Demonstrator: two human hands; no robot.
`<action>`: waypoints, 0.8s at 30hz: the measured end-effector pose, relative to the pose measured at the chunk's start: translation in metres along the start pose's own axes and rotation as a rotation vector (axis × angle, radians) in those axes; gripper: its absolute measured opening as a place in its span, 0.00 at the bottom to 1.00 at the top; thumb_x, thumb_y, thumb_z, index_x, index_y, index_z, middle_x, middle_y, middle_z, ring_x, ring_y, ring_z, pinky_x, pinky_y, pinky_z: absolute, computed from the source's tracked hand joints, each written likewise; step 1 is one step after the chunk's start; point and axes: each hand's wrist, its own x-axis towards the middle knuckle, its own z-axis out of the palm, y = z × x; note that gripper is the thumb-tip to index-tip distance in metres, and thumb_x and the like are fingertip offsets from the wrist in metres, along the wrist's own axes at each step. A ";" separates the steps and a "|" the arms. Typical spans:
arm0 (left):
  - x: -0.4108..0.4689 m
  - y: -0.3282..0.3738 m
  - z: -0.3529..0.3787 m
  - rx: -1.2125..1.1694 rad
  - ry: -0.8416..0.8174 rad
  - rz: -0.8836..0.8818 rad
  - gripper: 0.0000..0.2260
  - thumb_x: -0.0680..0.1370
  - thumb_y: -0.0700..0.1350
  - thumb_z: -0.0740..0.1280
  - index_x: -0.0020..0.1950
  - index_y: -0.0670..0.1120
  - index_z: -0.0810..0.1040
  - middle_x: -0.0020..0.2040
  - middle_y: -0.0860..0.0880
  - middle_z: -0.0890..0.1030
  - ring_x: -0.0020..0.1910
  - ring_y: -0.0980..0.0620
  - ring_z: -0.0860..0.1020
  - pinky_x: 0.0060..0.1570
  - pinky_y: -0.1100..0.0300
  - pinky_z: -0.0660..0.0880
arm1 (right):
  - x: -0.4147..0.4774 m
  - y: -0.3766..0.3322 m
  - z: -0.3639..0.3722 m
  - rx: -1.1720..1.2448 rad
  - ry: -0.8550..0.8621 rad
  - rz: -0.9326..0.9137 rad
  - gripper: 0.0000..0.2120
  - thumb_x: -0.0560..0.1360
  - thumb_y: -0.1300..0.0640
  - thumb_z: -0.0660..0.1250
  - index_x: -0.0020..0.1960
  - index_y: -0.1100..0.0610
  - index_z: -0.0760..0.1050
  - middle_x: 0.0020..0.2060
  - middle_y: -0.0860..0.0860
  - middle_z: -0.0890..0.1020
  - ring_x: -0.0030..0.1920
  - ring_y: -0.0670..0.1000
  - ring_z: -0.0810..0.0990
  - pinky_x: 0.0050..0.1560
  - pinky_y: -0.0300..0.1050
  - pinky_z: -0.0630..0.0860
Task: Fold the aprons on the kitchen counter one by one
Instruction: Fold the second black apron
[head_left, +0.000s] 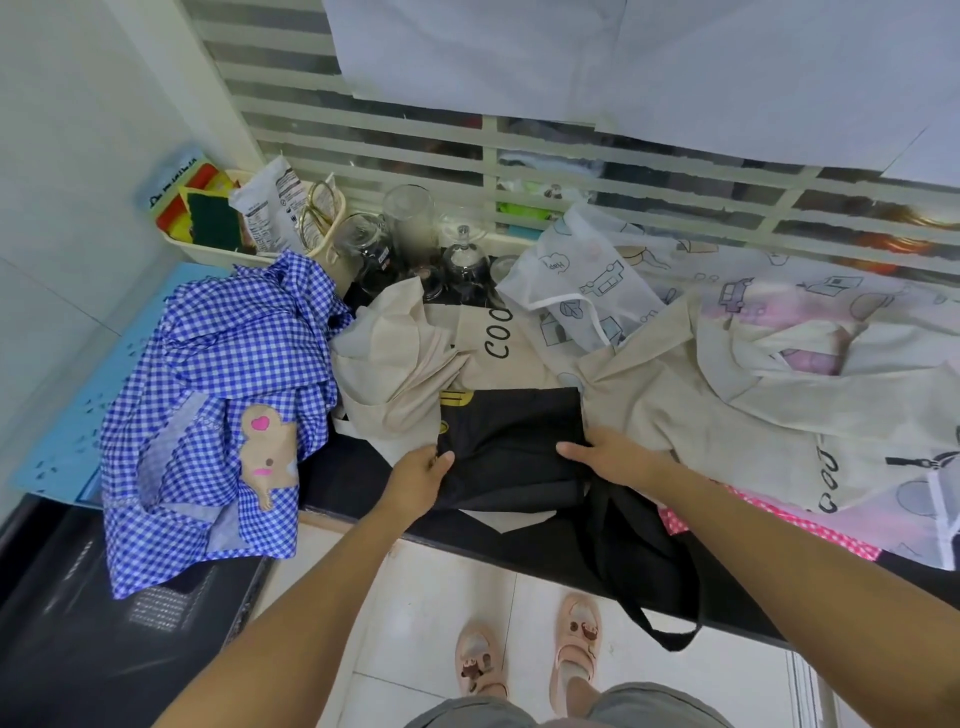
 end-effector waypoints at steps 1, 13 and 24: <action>0.000 0.002 0.001 0.047 0.021 0.013 0.16 0.82 0.48 0.58 0.36 0.43 0.67 0.36 0.43 0.74 0.38 0.50 0.71 0.39 0.58 0.64 | 0.001 -0.001 0.002 -0.008 0.038 0.001 0.22 0.80 0.48 0.61 0.68 0.61 0.70 0.63 0.54 0.76 0.64 0.55 0.73 0.66 0.46 0.67; -0.008 0.028 -0.002 0.211 0.121 -0.083 0.09 0.78 0.45 0.67 0.53 0.41 0.71 0.47 0.43 0.75 0.50 0.44 0.77 0.43 0.57 0.70 | -0.014 0.004 0.049 -1.040 0.119 -0.501 0.42 0.78 0.54 0.63 0.77 0.52 0.35 0.76 0.49 0.37 0.77 0.51 0.38 0.71 0.45 0.34; -0.023 0.027 0.022 0.923 -0.251 0.536 0.35 0.79 0.43 0.59 0.78 0.49 0.40 0.79 0.51 0.42 0.78 0.49 0.41 0.71 0.59 0.35 | -0.017 0.015 0.026 -0.936 -0.027 -0.466 0.33 0.79 0.64 0.56 0.78 0.49 0.45 0.78 0.47 0.48 0.77 0.48 0.46 0.74 0.41 0.44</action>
